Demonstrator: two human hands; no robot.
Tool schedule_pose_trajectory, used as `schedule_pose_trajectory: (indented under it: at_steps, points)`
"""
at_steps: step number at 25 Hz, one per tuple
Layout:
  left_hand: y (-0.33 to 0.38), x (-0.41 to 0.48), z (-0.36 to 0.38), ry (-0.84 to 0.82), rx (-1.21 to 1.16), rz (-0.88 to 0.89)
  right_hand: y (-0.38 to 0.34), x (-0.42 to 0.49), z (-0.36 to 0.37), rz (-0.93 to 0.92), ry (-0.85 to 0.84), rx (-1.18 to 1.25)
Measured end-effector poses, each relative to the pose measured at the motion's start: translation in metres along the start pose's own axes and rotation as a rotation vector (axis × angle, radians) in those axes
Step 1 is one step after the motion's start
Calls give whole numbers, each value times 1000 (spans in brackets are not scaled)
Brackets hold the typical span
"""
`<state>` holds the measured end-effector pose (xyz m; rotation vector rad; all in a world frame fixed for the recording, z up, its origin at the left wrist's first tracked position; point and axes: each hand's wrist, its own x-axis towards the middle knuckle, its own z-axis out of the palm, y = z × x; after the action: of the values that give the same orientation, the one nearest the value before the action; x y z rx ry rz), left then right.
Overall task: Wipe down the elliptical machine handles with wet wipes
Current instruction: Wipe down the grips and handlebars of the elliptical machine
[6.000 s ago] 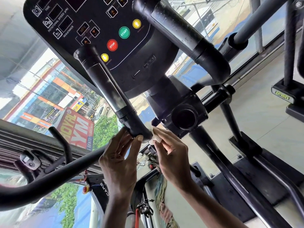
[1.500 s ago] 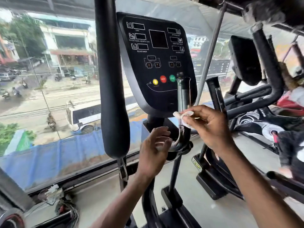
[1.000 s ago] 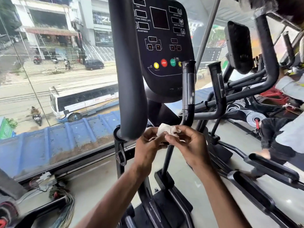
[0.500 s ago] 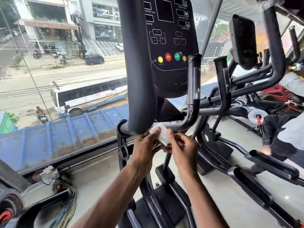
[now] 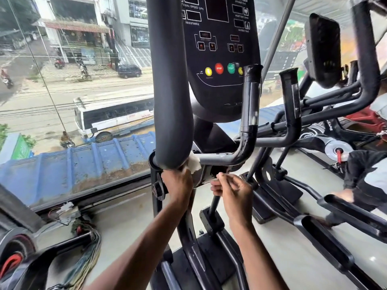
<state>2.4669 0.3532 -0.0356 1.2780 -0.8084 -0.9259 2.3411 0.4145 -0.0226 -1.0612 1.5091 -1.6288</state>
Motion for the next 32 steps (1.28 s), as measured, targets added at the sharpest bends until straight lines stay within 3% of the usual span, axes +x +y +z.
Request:
schedule_pose_trajectory:
  at_steps: [2, 5, 11, 17, 21, 27, 32]
  points:
    - [-5, 4, 11, 80, 233, 114, 3, 7, -9, 5, 33, 26]
    - [-18, 24, 27, 148, 402, 204, 4, 20, -15, -36, 53, -5]
    - [-38, 57, 42, 35, 631, 260, 4, 31, -24, -73, 1, -60]
    - [-65, 74, 24, -90, 639, 439, 3, 40, -34, -141, -71, -83]
    - [-74, 93, 27, -182, 527, 397, 1, 43, -33, -168, -93, -85]
    - [-60, 108, 40, -207, 258, 166, 6, 47, -35, -124, -117, -51]
    - [-53, 67, 30, -195, 327, 345, 8, 49, -38, -130, -120, -52]
